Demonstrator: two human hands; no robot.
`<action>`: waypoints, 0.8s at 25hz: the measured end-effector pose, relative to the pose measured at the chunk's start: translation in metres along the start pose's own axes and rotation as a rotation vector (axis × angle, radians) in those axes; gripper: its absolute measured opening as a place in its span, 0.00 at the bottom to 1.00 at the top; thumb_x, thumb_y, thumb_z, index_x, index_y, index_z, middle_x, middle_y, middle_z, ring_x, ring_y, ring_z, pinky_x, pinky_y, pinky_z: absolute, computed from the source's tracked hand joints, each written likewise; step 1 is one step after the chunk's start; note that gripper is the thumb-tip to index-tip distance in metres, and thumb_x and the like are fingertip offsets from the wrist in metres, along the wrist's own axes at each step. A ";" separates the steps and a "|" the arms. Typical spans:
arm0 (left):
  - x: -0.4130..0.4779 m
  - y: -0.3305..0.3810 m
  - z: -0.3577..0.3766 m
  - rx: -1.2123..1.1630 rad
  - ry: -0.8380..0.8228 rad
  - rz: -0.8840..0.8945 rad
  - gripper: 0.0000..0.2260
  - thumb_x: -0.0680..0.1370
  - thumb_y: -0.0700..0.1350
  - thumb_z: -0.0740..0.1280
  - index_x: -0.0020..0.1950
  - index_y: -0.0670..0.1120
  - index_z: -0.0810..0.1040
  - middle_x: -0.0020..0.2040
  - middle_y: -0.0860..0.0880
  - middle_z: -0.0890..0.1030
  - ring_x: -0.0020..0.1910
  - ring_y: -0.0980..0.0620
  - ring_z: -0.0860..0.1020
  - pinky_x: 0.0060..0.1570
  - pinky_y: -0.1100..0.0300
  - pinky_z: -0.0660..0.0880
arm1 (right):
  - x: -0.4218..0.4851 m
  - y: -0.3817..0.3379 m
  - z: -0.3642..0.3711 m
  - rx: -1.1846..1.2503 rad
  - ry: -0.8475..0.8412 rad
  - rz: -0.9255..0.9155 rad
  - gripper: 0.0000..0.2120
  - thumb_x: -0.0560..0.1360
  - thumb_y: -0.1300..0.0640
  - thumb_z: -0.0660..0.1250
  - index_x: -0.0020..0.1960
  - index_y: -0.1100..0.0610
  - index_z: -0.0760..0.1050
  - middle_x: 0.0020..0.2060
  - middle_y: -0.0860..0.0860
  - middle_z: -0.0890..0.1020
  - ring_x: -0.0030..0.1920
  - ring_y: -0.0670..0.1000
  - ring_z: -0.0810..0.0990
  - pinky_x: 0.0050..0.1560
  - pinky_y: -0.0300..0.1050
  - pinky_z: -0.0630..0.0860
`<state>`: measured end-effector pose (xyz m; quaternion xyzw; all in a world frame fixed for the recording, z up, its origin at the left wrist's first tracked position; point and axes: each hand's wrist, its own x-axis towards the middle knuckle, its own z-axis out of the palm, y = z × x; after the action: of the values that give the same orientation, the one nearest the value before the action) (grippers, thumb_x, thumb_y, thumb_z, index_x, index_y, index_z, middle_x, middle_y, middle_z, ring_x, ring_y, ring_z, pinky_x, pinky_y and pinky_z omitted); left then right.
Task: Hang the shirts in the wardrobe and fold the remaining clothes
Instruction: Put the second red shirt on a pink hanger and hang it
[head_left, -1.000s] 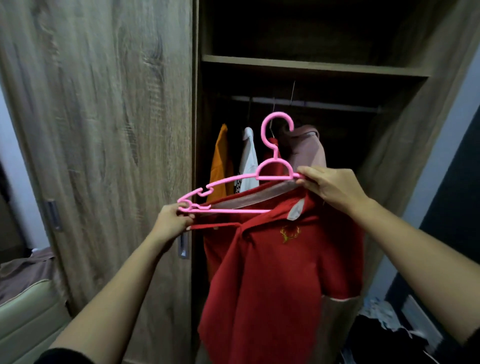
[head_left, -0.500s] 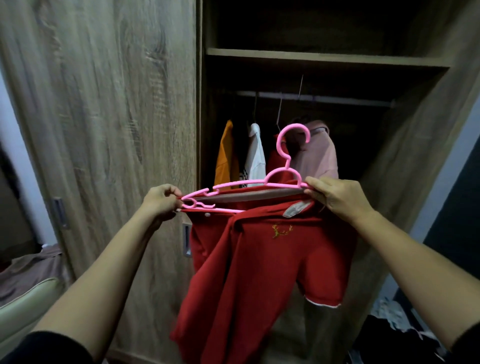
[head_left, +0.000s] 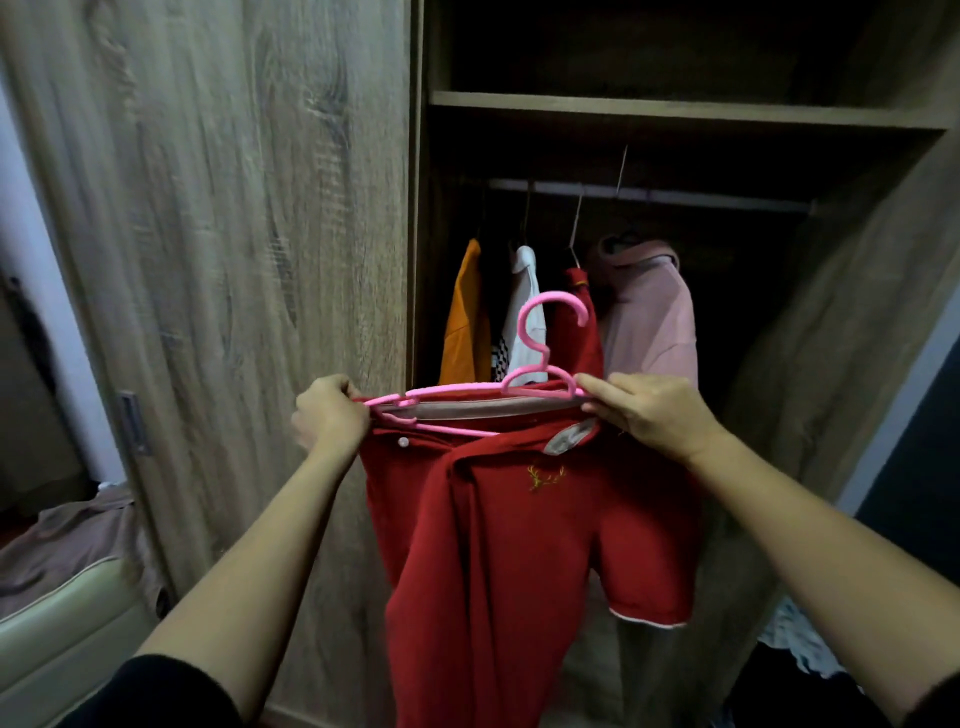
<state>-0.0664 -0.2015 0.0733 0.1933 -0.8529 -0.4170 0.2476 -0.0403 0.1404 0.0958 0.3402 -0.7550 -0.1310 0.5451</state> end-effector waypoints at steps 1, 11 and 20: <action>-0.002 0.002 0.002 0.029 0.032 0.018 0.07 0.70 0.35 0.64 0.37 0.46 0.77 0.45 0.40 0.80 0.48 0.37 0.78 0.44 0.55 0.72 | 0.002 -0.002 0.002 -0.001 -0.014 0.007 0.15 0.82 0.46 0.49 0.59 0.50 0.70 0.30 0.50 0.78 0.25 0.51 0.78 0.19 0.40 0.67; 0.020 0.000 -0.006 0.065 -0.205 0.074 0.06 0.68 0.37 0.69 0.38 0.49 0.81 0.39 0.44 0.81 0.48 0.43 0.80 0.49 0.57 0.75 | -0.012 0.006 0.001 0.079 -0.030 -0.019 0.15 0.82 0.47 0.50 0.59 0.51 0.71 0.28 0.51 0.77 0.24 0.53 0.78 0.19 0.39 0.67; -0.046 0.040 0.003 0.051 0.280 0.722 0.04 0.66 0.34 0.66 0.39 0.36 0.75 0.41 0.37 0.75 0.35 0.36 0.76 0.31 0.49 0.70 | 0.034 -0.030 0.009 0.278 -0.285 0.564 0.25 0.74 0.32 0.43 0.55 0.46 0.69 0.48 0.50 0.83 0.47 0.59 0.82 0.40 0.55 0.78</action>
<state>-0.0362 -0.1516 0.0916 -0.0582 -0.8341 -0.2514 0.4875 -0.0429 0.0939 0.1006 0.1674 -0.8985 0.0829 0.3972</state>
